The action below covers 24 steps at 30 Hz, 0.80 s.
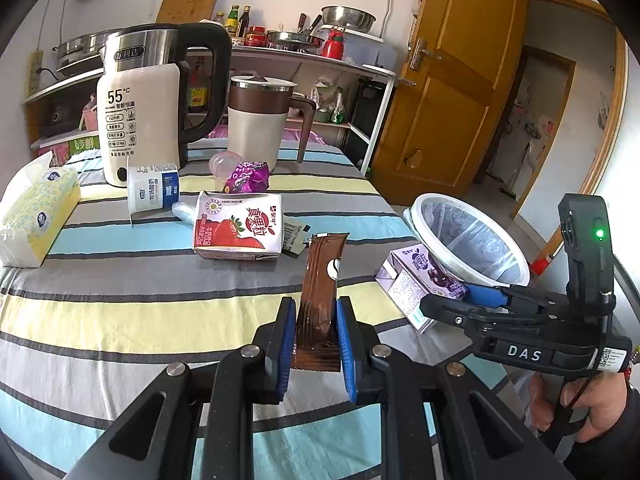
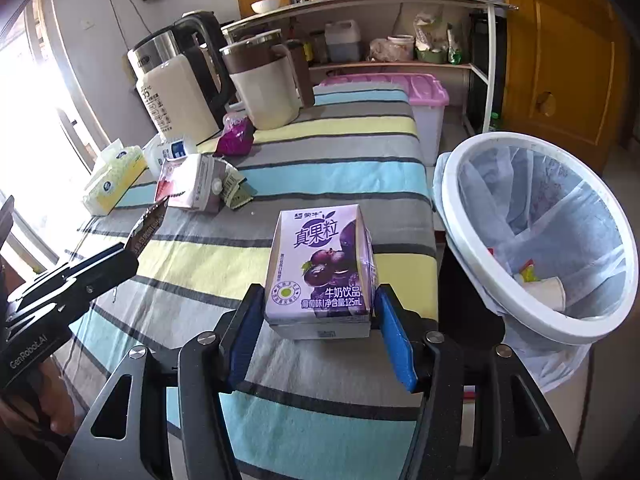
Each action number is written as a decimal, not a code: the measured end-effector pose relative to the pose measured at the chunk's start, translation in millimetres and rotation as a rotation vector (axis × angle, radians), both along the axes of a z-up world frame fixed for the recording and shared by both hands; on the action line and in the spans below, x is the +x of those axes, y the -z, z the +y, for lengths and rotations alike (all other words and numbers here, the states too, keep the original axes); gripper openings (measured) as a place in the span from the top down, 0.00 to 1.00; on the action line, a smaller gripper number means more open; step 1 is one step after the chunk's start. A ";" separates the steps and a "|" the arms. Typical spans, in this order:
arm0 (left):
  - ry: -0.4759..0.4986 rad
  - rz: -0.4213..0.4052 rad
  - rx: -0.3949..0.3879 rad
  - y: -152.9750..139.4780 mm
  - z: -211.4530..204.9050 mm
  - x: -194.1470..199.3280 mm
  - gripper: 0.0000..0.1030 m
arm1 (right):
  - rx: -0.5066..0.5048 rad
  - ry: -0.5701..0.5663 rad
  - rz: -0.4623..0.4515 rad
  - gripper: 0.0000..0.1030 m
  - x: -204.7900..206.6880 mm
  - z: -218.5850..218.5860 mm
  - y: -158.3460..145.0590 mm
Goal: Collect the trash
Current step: 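Carry the brown wrapper and purple carton over the white bin with both tools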
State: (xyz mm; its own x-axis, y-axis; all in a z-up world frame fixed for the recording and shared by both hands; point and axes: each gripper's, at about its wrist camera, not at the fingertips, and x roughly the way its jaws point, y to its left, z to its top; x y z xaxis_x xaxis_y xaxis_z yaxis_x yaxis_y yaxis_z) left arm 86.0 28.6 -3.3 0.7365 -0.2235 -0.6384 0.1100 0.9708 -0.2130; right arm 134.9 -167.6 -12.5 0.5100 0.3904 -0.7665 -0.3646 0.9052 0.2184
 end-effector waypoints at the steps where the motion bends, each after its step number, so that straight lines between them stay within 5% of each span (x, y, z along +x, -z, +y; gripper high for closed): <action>1: -0.001 -0.001 0.000 -0.5 -0.1 -0.1 0.80 | -0.004 -0.001 -0.002 0.45 -0.1 0.5 0.2; 24: 0.049 0.004 0.008 -3.3 -25.5 9.9 0.80 | 0.047 0.014 -0.054 0.47 -10.4 -20.3 -18.3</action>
